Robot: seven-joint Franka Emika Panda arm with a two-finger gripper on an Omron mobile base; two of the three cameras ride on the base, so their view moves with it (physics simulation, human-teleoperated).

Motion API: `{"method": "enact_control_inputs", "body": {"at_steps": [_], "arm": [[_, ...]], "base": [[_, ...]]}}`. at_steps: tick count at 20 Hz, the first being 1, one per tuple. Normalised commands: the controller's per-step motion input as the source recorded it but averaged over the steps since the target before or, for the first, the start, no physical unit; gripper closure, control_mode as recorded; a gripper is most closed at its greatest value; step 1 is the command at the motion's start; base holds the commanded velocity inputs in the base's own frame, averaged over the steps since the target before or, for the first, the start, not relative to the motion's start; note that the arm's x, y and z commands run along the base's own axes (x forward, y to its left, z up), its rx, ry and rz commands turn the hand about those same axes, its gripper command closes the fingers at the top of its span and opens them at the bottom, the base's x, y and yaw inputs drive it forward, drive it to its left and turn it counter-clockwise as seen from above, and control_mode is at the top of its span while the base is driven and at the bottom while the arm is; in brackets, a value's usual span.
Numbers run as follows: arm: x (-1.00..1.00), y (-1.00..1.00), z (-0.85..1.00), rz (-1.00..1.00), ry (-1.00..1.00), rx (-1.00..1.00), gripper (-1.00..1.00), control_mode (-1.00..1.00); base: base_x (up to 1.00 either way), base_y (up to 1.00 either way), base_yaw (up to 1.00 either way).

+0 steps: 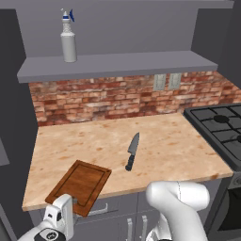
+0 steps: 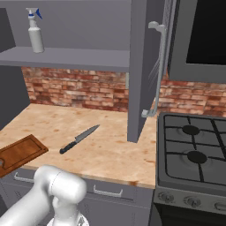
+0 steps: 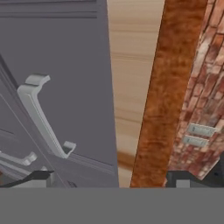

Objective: Move the cutting board and knife to the sink. Then move spray from the cabinet to the counter.

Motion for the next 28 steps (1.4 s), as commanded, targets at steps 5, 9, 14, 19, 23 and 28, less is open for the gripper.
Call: {"method": "enact_control_inputs", "body": {"at_steps": [5,9,14,19,23,28], "arm": [[0.06,0.00,0.00,-0.01,0.00,0.00,-1.00,-1.00],[0.07,-0.01,0.00,0.00,0.00,0.00,-1.00,-1.00],[0.06,-0.01,0.00,0.00,0.00,0.00,-1.00,-1.00],[0.03,-0.01,0.00,0.00,0.00,0.00,1.00,-1.00],[0.00,-0.03,0.00,0.00,0.00,0.00,1.00,-1.00],[0.00,-0.04,0.03,0.00,0.00,0.00,1.00,-1.00]], "base": [[0.00,0.00,0.00],[0.00,0.00,0.00],[0.00,0.00,0.00],[0.00,0.00,0.00],[0.00,0.00,0.00],[0.00,0.00,0.00]]}}
